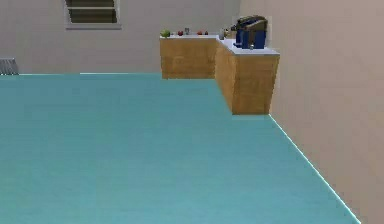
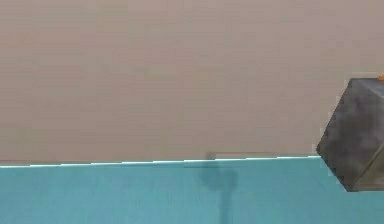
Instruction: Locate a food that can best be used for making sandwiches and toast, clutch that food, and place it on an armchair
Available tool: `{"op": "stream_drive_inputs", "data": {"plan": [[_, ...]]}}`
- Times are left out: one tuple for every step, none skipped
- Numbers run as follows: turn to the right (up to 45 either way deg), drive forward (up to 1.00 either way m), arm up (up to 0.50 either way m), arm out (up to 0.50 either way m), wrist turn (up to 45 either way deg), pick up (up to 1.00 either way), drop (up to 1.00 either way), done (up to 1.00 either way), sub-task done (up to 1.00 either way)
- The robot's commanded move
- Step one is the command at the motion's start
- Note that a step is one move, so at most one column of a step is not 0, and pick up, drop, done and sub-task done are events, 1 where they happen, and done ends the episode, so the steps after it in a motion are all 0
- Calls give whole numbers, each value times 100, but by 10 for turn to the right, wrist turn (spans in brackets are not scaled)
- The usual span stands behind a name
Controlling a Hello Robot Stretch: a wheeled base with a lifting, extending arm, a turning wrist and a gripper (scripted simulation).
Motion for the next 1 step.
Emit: {"op": "stream_drive_inputs", "data": {"plan": [[0, 100, 0, 0, 0, 0, 0, 0, 0]]}}
